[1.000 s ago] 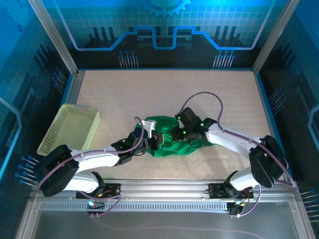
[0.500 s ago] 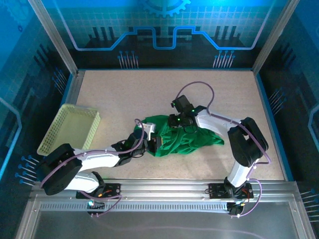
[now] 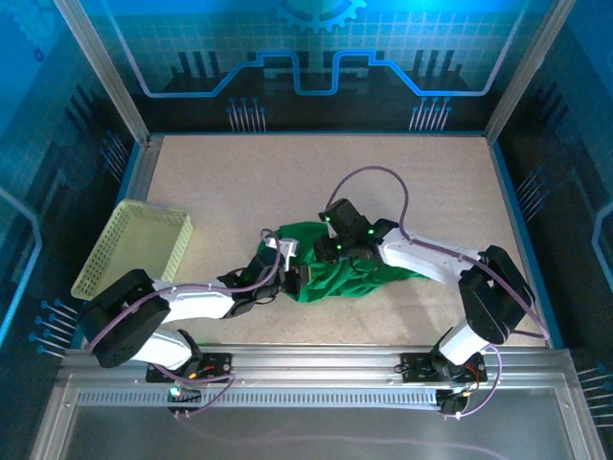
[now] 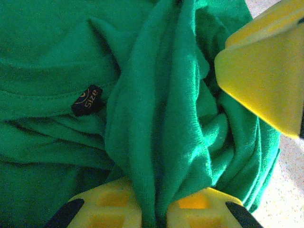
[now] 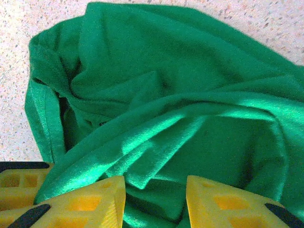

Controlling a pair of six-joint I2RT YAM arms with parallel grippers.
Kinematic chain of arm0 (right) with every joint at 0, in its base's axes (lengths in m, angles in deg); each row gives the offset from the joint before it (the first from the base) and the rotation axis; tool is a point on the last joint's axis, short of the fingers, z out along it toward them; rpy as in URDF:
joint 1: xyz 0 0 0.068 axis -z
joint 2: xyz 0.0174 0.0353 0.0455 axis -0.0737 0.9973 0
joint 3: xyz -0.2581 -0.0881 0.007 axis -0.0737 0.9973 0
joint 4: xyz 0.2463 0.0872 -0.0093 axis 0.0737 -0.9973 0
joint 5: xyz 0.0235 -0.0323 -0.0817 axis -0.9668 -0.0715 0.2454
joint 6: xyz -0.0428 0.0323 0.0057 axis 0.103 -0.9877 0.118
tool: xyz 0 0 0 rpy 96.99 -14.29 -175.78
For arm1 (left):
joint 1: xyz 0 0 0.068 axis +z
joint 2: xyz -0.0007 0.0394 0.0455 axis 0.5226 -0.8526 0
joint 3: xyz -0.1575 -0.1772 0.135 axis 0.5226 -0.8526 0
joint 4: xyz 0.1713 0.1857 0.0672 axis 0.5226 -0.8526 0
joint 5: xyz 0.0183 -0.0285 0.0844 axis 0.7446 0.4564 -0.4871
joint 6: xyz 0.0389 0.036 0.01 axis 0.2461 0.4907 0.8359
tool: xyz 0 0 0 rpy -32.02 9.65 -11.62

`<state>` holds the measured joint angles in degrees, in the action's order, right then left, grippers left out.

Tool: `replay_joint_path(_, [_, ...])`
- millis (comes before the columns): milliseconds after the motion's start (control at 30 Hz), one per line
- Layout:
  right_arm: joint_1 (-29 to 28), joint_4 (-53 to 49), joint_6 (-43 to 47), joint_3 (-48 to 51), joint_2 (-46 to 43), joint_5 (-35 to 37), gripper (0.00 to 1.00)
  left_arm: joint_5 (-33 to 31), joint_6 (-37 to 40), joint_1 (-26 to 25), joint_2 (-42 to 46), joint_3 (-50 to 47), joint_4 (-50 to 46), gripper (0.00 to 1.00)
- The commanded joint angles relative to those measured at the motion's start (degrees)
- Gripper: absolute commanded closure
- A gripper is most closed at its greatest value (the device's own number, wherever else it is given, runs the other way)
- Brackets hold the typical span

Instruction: Fold the inside-out t-shirt

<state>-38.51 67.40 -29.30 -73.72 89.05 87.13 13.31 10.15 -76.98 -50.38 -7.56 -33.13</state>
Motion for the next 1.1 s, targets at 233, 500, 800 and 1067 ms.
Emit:
replay_joint_path(233, [-0.96,1.59,-3.04,-1.82,6.22,-2.78,0.64,2.01,-1.36,0.47,-0.08,-0.80,2.18,0.84])
replay_joint_path(500, [-1.68,0.94,-2.87,-3.31,7.18,-2.22,0.70,2.37,-1.60,0.47,0.23,-1.15,2.25,0.84])
replay_joint_path(800, [-2.50,-0.49,-2.25,-4.30,5.60,0.08,0.67,2.02,-1.77,0.46,0.26,-1.86,2.78,0.84])
replay_joint_path(1067, [-2.57,-0.08,-2.44,-5.64,8.05,0.19,0.71,2.27,-1.95,0.45,0.56,-2.10,2.93,0.84])
